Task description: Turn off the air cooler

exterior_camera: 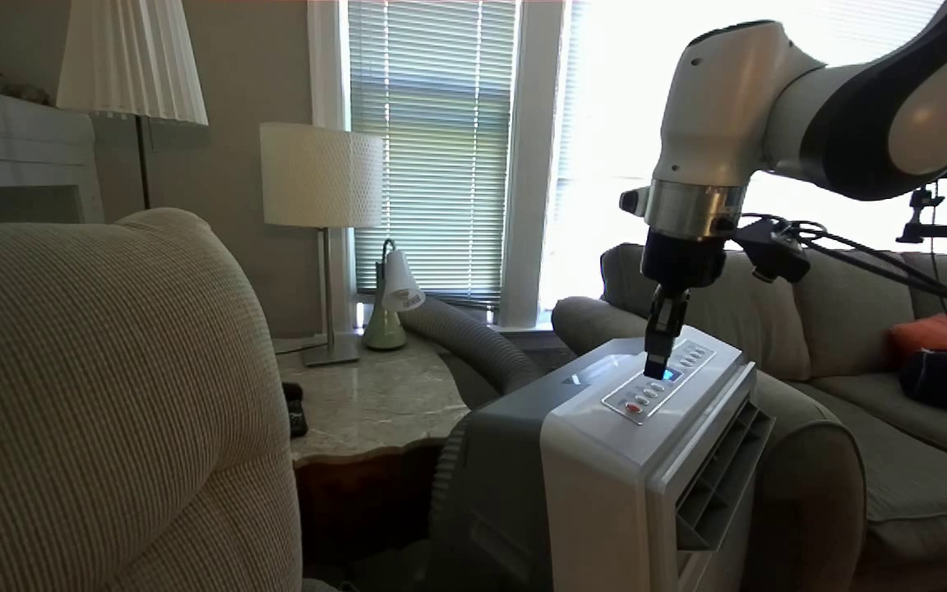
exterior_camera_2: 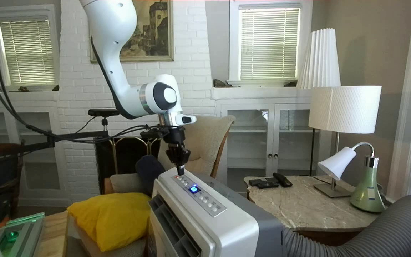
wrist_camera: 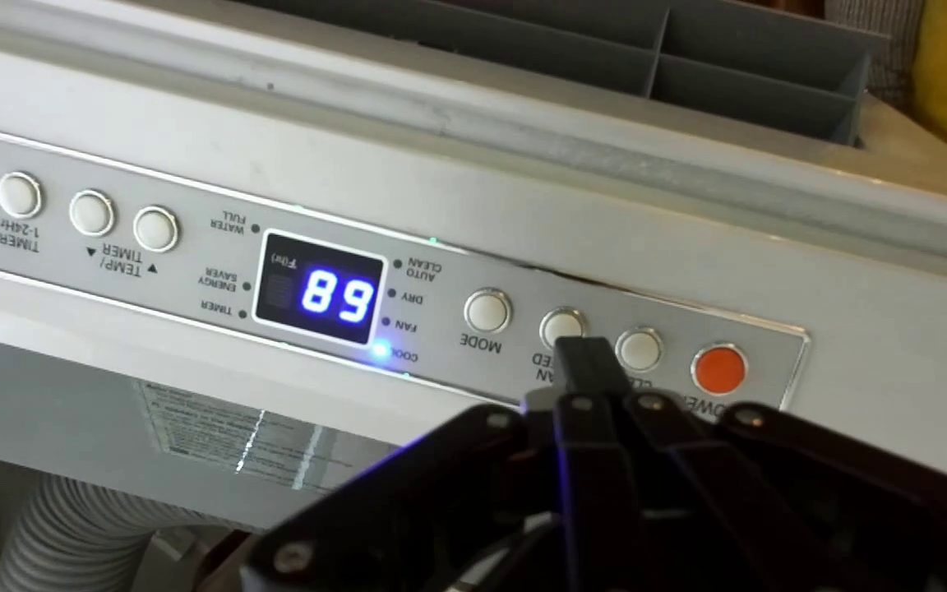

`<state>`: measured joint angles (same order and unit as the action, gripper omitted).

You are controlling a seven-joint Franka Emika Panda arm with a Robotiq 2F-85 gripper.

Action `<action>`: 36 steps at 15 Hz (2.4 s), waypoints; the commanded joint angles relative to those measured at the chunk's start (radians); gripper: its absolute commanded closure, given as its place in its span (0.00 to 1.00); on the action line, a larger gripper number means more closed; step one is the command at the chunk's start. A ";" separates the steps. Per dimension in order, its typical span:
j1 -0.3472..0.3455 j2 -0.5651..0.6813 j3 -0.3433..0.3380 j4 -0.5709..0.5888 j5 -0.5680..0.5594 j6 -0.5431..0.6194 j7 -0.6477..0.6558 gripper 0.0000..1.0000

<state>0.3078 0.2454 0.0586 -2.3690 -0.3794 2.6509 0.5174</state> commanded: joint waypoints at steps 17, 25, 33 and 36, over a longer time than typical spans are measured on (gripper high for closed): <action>0.049 0.069 -0.057 0.027 -0.059 0.038 0.026 1.00; 0.069 0.088 -0.078 0.037 -0.061 0.053 0.024 1.00; 0.109 0.127 -0.114 0.049 -0.150 0.061 0.064 1.00; 0.119 0.131 -0.116 0.049 -0.190 0.055 0.085 1.00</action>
<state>0.4107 0.3113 -0.0366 -2.3505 -0.5026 2.6819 0.5506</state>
